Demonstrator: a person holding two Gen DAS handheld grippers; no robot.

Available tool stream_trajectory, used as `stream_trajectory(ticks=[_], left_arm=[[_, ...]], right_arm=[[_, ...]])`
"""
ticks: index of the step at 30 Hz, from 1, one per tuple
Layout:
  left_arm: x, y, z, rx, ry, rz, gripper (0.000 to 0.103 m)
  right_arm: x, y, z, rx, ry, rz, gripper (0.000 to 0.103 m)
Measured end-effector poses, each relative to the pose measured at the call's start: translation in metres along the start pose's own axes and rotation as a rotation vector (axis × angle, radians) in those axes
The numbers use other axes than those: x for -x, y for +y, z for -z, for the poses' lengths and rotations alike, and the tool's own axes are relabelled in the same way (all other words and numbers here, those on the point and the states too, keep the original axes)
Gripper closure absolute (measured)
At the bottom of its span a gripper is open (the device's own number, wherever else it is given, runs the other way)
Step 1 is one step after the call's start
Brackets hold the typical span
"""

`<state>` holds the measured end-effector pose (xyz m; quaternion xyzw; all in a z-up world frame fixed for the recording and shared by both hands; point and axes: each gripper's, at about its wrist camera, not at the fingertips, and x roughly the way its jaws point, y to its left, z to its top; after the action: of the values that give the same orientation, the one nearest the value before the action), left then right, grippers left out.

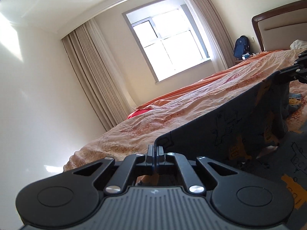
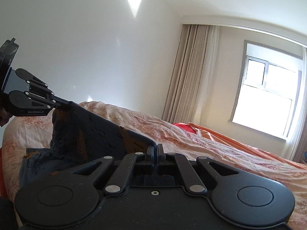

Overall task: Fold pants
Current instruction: 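Lift the waistband with both grippers and fold it over toward the pant cuffs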

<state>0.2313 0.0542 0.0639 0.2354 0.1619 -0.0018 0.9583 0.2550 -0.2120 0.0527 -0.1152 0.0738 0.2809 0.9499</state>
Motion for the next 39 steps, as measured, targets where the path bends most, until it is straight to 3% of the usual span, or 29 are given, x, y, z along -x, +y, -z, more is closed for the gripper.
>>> stream_trajectory(ticks=[5, 8, 15, 22, 27, 32, 39], left_arm=[[0.037, -0.029, 0.035, -0.066, -0.02, 0.035, 0.103], [0.047, -0.046, 0.053, -0.114, 0.013, 0.044, 0.103], [0.06, -0.061, 0.083, -0.106, 0.107, 0.086, 0.103], [0.059, -0.057, 0.09, -0.072, 0.141, 0.114, 0.103], [0.063, -0.06, 0.095, -0.077, 0.147, 0.125, 0.103], [0.057, -0.069, 0.107, -0.1, 0.187, 0.129, 0.103], [0.062, -0.065, 0.106, -0.084, 0.181, 0.119, 0.103]], right_arm=[[0.046, 0.02, 0.023, -0.071, -0.002, 0.045, 0.102], [0.062, 0.034, 0.037, -0.104, 0.026, 0.057, 0.102], [0.069, 0.061, 0.07, -0.14, 0.117, 0.049, 0.102], [0.069, 0.071, 0.081, -0.144, 0.16, 0.033, 0.102], [0.083, 0.07, 0.081, -0.138, 0.154, 0.034, 0.102], [0.083, 0.072, 0.098, -0.131, 0.206, 0.02, 0.103], [0.087, 0.076, 0.096, -0.077, 0.218, -0.003, 0.103]])
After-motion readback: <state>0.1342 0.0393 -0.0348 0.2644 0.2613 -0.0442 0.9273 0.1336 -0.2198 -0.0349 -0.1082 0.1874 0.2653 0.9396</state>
